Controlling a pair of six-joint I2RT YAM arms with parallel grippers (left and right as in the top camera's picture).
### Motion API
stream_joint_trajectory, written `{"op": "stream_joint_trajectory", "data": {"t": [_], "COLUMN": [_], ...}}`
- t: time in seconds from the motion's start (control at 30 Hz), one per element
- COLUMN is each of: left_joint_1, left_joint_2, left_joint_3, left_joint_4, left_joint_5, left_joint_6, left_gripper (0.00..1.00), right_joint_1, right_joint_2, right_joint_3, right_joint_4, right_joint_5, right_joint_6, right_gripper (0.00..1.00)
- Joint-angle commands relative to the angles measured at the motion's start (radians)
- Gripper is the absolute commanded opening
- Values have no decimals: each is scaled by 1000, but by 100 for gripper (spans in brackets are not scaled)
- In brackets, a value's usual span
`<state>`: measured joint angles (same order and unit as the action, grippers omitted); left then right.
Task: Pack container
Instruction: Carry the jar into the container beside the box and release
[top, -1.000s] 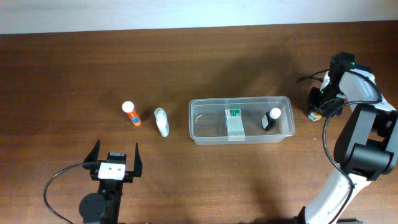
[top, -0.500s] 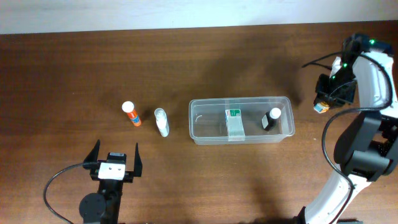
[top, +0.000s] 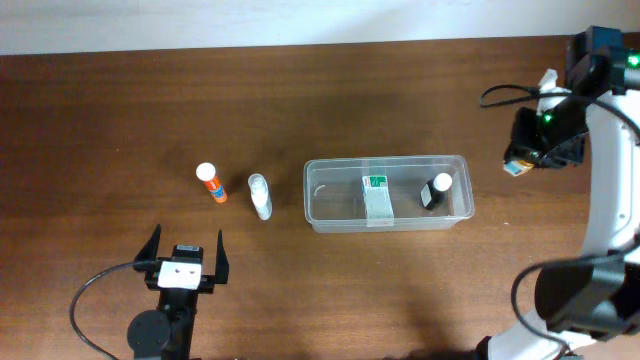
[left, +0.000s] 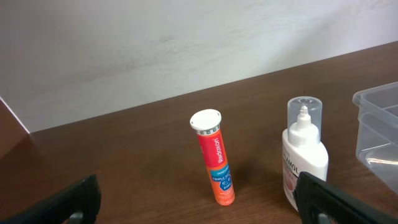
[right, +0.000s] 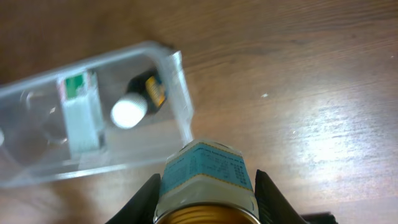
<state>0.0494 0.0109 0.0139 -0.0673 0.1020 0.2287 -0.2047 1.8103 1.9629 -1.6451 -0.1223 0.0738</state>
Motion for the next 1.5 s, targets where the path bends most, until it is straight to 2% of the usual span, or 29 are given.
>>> {"op": "stream_joint_trajectory", "data": {"t": [0.0,0.17,0.37,0.6,1.07,1.47], "left_joint_1": [6,6,6,6,6,6], "left_joint_2": [-5,-5,-5,-5,-5,-5], "left_joint_3": [-4,-4,-4,-4,-4,-4], "left_joint_4": [-2,-2,-2,-2,-2,-2], "left_joint_5": [14,14,14,14,14,14], "left_joint_6": [12,12,12,12,12,12], "left_gripper": [100,100,100,100,100,100], "right_joint_1": [101,293,382,410,436,436], "right_joint_2": [-64,-38,-7,31,32,63], "right_joint_3": [22,16,-55,-193,-499,-596], "right_joint_4": [-13,20,120,211,497,617], "right_joint_5": [-14,2,2,2,-3,-7], "right_joint_6": [-10,-9,13,13,14,13], "right_gripper": [26,26,26,26,26,27]}}
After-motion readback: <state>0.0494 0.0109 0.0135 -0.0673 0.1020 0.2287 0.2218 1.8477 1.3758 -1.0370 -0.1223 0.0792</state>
